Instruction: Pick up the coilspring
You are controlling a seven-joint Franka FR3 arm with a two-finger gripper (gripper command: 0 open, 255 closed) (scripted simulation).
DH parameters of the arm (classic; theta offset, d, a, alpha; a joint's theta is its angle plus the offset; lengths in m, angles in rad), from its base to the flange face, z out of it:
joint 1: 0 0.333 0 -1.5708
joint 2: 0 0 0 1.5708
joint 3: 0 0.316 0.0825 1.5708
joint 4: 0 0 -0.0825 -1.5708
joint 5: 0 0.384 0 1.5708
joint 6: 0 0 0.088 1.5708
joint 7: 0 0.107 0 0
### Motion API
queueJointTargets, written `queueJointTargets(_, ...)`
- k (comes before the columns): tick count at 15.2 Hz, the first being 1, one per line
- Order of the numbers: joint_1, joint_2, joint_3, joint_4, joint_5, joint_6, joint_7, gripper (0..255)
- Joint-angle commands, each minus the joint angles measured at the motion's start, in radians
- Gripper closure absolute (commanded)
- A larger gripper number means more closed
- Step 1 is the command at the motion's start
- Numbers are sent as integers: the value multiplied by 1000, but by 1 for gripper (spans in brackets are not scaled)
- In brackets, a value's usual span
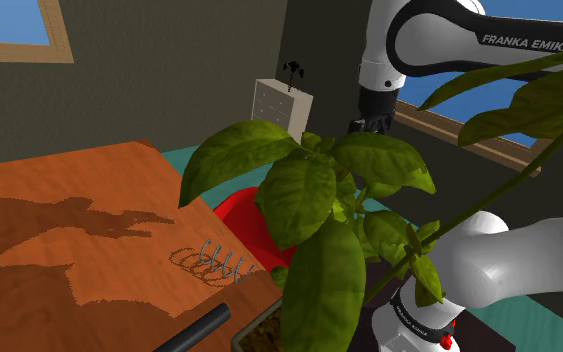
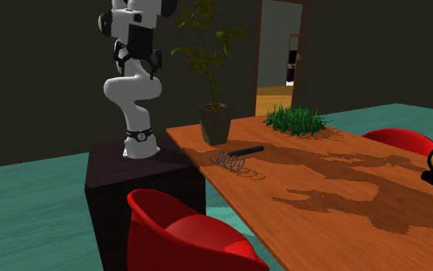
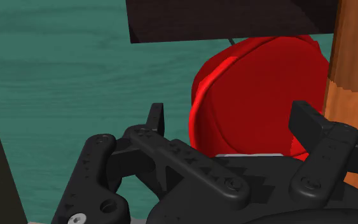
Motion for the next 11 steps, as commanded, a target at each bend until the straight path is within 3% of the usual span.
queueJointTargets(1,0,0,0,0,0,0,0,0)
queueJointTargets(11,48,259,131,-18,119,198,176,0)
